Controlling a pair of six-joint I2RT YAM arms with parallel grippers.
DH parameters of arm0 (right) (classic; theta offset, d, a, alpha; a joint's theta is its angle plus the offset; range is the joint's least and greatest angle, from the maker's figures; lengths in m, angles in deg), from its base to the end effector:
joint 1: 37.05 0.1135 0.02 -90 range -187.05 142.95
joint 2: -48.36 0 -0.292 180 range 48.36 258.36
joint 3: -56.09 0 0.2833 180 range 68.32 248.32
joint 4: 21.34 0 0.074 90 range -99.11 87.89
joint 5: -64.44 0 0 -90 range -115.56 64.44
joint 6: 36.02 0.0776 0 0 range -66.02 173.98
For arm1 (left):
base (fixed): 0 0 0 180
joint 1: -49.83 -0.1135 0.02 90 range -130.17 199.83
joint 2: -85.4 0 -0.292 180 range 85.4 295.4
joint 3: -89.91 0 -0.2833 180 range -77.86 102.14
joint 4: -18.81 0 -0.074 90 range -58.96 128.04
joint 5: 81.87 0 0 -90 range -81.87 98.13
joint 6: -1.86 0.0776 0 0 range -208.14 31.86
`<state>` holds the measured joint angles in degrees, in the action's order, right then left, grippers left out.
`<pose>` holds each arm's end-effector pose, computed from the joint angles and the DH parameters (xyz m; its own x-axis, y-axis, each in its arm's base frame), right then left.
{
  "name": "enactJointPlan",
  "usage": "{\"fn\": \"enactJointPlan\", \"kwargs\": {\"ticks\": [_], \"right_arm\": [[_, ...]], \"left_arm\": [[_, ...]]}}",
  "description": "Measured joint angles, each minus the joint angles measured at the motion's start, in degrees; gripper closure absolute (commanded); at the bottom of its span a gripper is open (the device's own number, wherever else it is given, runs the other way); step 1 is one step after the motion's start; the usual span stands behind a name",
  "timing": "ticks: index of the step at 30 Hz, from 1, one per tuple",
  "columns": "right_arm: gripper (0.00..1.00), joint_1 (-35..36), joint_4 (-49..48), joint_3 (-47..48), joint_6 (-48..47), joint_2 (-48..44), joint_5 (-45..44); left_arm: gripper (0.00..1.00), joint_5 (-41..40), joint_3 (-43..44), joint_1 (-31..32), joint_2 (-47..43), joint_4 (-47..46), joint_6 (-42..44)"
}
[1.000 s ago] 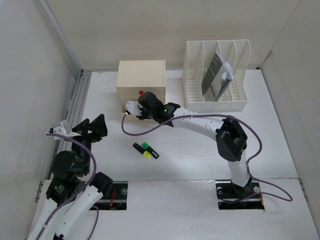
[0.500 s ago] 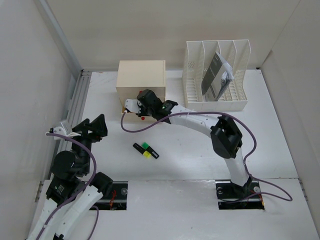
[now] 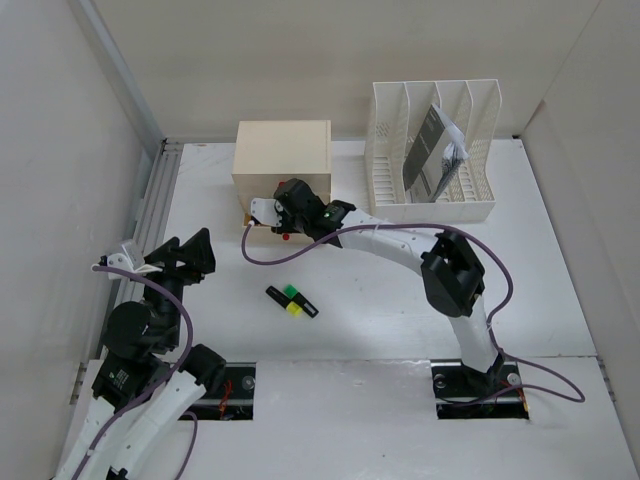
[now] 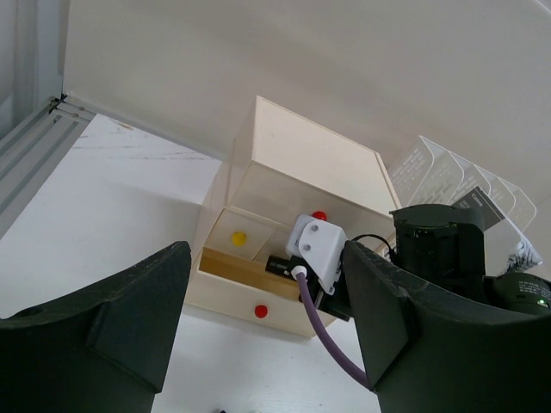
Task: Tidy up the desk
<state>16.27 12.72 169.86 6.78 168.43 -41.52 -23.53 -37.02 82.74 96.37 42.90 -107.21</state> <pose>0.3523 0.4373 0.2389 0.2111 -0.8976 -0.3871 -0.7227 0.1233 -0.6801 0.0865 -0.0075 0.4023 0.2311 -0.4808 -0.8458 0.1258 0.8768 -0.4641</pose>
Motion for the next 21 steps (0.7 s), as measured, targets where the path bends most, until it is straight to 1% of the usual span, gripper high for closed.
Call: {"fn": "enactJointPlan", "kwargs": {"ticks": [7, 17, 20, 21], "right_arm": [[0.5, 0.0, 0.0, 0.0, 0.0, 0.1, 0.0], [0.5, 0.0, 0.0, 0.0, 0.4, 0.1, 0.0], [0.49, 0.0, 0.0, 0.0, 0.6, 0.1, 0.1], [0.47, 0.0, 0.1, 0.0, 0.7, 0.1, 0.1]], "left_arm": [[0.31, 0.0, 0.0, 0.0, 0.0, 0.0, 0.0], [0.31, 0.0, 0.0, 0.0, 0.0, 0.0, 0.0], [0.31, 0.1, 0.0, 0.0, 0.0, 0.0, 0.0], [0.31, 0.1, 0.0, 0.0, 0.0, 0.0, 0.0]]}}
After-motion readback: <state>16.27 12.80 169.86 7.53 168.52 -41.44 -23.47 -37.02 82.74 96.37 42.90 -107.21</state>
